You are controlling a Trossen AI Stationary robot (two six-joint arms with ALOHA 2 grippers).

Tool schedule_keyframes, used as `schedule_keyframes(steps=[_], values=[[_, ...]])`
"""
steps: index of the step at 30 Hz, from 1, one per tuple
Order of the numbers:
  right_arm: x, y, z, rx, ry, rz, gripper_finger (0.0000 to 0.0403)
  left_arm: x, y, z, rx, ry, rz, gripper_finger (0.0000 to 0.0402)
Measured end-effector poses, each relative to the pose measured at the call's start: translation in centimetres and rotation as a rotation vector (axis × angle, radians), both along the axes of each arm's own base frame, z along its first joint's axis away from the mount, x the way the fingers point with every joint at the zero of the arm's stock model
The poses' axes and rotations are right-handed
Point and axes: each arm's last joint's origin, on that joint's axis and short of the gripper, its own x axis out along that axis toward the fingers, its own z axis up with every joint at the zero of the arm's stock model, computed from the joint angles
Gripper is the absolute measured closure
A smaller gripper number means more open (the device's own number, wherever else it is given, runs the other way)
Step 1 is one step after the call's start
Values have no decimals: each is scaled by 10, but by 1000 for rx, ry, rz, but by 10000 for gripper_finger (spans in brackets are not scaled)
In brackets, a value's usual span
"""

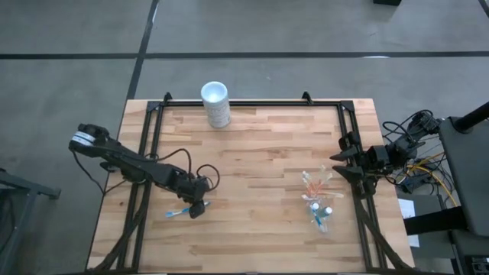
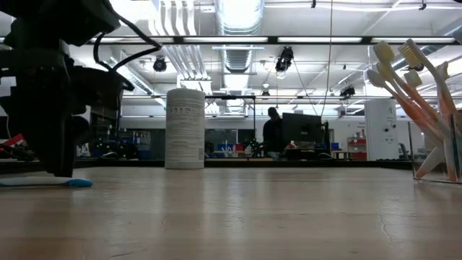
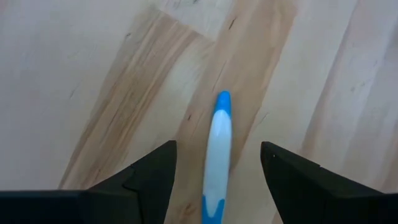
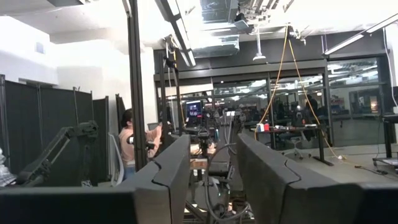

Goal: Pick & Place toothbrushing station
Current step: Put the blue toothbrush into the bottom section of the transparent organizer

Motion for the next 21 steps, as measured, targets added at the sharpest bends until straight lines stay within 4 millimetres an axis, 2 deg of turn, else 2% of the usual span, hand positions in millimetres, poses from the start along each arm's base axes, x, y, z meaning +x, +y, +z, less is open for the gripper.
schedule_keyframes(steps=[9, 21], values=[[0, 0, 0, 0, 0, 0, 287, -2, 1, -4, -19, 2, 19, 163], [0, 0, 0, 0, 0, 0, 273, -3, 1, -5, -11, 2, 6, 164]])
